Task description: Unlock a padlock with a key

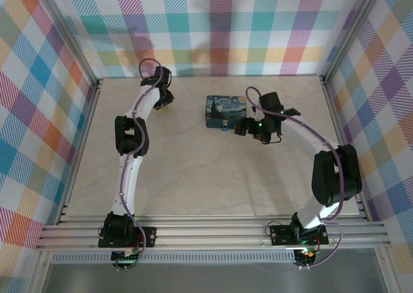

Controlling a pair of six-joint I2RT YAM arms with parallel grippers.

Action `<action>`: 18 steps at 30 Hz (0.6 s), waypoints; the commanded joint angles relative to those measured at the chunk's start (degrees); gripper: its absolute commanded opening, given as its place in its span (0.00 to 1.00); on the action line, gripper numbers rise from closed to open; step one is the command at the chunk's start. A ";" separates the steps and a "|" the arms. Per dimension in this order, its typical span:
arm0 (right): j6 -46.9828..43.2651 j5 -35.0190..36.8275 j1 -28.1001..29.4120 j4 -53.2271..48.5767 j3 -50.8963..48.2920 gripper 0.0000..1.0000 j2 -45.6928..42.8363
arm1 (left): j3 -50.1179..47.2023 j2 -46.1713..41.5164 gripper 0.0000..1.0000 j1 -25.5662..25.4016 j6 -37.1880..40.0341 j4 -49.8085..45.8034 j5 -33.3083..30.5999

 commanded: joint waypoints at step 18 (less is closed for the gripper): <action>2.37 -0.86 0.39 0.24 -4.60 0.81 -7.75 | -37.48 -27.36 0.00 -1.86 8.21 9.49 1.89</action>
